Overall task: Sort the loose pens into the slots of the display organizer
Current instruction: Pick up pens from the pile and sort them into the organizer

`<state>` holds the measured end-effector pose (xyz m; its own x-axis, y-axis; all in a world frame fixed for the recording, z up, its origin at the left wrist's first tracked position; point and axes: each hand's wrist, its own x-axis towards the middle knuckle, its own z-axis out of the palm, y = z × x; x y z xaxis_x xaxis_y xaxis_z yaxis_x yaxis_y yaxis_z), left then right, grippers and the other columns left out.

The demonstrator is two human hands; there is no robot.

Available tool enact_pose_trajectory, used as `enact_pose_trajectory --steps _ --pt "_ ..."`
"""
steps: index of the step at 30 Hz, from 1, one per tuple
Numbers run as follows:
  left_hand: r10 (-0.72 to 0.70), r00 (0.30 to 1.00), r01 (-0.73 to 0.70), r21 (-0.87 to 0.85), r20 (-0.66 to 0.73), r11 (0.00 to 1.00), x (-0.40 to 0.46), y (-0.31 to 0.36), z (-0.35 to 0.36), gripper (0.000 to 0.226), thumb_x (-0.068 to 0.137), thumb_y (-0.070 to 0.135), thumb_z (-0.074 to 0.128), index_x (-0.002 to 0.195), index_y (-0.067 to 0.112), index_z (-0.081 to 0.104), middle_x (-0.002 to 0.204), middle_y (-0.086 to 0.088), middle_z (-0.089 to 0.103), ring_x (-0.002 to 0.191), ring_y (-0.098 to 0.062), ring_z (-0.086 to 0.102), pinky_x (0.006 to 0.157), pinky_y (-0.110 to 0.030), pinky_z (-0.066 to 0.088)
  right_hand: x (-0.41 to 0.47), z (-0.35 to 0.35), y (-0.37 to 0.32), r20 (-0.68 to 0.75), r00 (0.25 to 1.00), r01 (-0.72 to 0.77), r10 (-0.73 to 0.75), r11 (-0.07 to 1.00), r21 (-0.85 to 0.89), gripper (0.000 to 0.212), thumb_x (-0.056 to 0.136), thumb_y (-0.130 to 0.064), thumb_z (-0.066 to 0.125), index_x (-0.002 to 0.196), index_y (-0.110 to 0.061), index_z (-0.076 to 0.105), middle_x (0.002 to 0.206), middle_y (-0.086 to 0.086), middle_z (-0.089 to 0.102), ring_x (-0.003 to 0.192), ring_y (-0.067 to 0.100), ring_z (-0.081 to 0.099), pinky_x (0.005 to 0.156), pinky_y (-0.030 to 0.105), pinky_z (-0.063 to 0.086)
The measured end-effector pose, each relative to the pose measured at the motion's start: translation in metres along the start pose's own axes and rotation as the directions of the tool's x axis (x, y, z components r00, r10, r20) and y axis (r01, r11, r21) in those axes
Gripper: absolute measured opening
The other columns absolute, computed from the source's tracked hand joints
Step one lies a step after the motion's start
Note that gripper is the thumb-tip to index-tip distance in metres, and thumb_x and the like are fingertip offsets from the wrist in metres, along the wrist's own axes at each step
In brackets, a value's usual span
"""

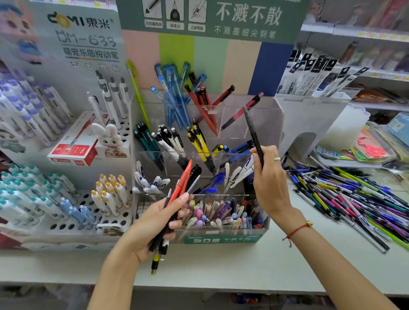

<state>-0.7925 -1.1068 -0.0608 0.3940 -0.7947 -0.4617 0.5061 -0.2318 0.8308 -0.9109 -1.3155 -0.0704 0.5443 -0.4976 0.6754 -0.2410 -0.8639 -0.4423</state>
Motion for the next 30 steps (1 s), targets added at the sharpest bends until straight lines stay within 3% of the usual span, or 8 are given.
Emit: enact_pose_trajectory --steps 6,9,12,15,18,22,26,30 --pt "0.010 1.000 -0.010 -0.035 -0.010 0.999 0.002 -0.001 0.003 0.045 0.078 0.036 0.061 0.115 0.010 0.060 0.062 0.007 0.046 0.042 0.000 0.035 0.033 -0.011 0.027 -0.015 0.007 0.012 0.196 0.978 0.113 -0.072 0.973 -0.203 0.026 0.102 -0.025 0.033 0.107 -0.008 0.053 0.099 0.006 0.053 0.059 0.010 0.046 0.048 0.011 0.033" --pt "0.013 1.000 -0.014 -0.021 -0.022 1.000 0.004 -0.001 0.006 0.048 0.078 0.037 0.061 0.117 0.010 0.059 0.061 0.008 0.046 0.042 0.000 0.035 0.033 -0.011 0.026 -0.027 0.006 0.014 0.240 0.967 0.154 -0.082 0.942 -0.299 0.034 0.100 -0.026 0.036 0.117 -0.006 0.057 0.111 0.007 0.055 0.079 0.020 0.055 0.065 0.029 0.049" --pt "0.019 0.999 -0.020 -0.044 -0.028 0.999 0.004 0.000 0.008 0.050 0.079 0.036 0.060 0.120 0.008 0.057 0.060 0.008 0.046 0.041 0.000 0.036 0.032 -0.011 0.027 -0.027 -0.004 0.008 0.160 0.987 0.019 0.010 0.984 -0.175 0.033 0.100 -0.026 0.036 0.118 -0.007 0.057 0.112 -0.001 0.046 0.074 0.007 0.048 0.060 0.015 0.040" --pt "0.054 0.996 -0.058 -0.062 -0.073 0.996 0.002 -0.001 0.006 0.051 0.078 0.038 0.060 0.119 0.009 0.057 0.060 0.008 0.046 0.041 -0.001 0.036 0.033 -0.012 0.027 -0.013 -0.025 -0.003 0.144 0.977 -0.151 0.154 0.988 -0.032 0.024 0.102 -0.017 0.041 0.118 -0.011 0.058 0.084 -0.006 0.047 0.053 0.006 0.039 0.046 0.014 0.033" --pt "0.099 0.982 -0.114 -0.087 -0.161 0.990 -0.003 -0.001 0.000 0.049 0.077 0.041 0.060 0.117 0.013 0.059 0.060 0.008 0.046 0.042 -0.001 0.037 0.034 -0.013 0.029 0.003 -0.043 -0.018 0.500 0.805 -0.419 0.319 0.903 0.098 0.019 0.101 -0.023 0.045 0.115 -0.025 0.057 0.069 -0.004 0.051 0.055 0.008 0.044 0.050 0.016 0.033" --pt "0.166 0.954 -0.192 -0.084 -0.248 0.978 -0.013 0.002 -0.011 0.053 0.076 0.042 0.060 0.118 0.010 0.057 0.059 0.008 0.048 0.042 -0.002 0.038 0.033 -0.013 0.030 0.012 -0.048 -0.044 0.648 0.686 -0.485 0.330 0.872 0.070 0.010 0.102 -0.031 0.040 0.108 -0.028 0.047 0.074 0.003 0.051 0.061 0.019 0.046 0.056 0.029 0.035" --pt "0.191 0.943 -0.224 -0.096 -0.274 0.970 -0.022 0.002 -0.019 0.057 0.076 0.040 0.060 0.122 0.006 0.054 0.059 0.008 0.048 0.042 -0.003 0.038 0.033 -0.014 0.030 0.014 -0.037 -0.058 0.677 0.702 -0.356 0.223 0.932 0.062 0.010 0.102 -0.024 0.039 0.106 -0.023 0.049 0.067 -0.006 0.049 0.052 0.004 0.041 0.056 0.027 0.037" --pt "0.195 0.937 -0.237 -0.117 -0.289 0.965 -0.024 0.000 -0.023 0.060 0.076 0.040 0.061 0.123 0.003 0.053 0.059 0.008 0.048 0.043 -0.003 0.039 0.034 -0.014 0.031 0.022 -0.017 -0.061 0.652 0.742 -0.119 0.154 0.988 -0.098 0.020 0.097 -0.026 0.053 0.112 -0.025 0.065 0.094 -0.018 0.066 0.077 0.000 0.058 0.076 0.027 0.052"
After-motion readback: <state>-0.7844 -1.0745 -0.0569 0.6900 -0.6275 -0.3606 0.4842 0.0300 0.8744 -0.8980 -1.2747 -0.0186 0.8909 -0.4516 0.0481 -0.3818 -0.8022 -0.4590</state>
